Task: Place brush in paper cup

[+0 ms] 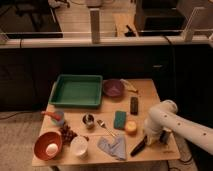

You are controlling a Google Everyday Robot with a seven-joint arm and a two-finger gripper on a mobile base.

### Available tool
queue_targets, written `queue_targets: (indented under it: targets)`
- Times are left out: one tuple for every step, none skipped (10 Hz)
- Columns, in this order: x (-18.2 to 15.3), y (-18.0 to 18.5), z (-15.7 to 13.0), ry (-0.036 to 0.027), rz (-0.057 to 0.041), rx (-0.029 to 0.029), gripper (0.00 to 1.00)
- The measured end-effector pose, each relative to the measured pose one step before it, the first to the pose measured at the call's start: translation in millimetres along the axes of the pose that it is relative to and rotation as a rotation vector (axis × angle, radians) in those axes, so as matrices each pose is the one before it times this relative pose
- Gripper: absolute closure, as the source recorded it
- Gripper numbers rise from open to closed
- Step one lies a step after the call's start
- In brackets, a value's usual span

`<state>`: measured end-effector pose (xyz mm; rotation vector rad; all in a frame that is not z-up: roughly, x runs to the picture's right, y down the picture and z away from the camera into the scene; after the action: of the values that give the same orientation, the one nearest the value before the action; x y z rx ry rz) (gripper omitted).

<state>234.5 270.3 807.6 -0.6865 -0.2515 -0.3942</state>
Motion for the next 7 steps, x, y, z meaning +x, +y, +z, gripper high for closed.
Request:
queue_targets:
  targets:
    - [-0.41, -0.24, -1.16, 0.00069, -0.00277, -0.00080, 1.00]
    - [-0.25, 0.37, -1.47, 0.00004, -0.00152, -0.00113, 1.00]
    - [0.06, 0.24, -1.05, -0.00026, 0.00042, -0.00025, 1.00]
    - [0.01, 0.05, -0.12, 0.00108, -0.00093, -0.00163, 1.00]
    - [0.09, -2.84, -1.67, 0.01732, -0.00782, -0.00112, 1.00]
    - [-3.11, -8.31, -5.17, 0.01721, -0.01154, 0.00566, 1.00]
    - [-13.18, -14.56, -13.55, 0.01746, -0.02522, 0.01308, 1.00]
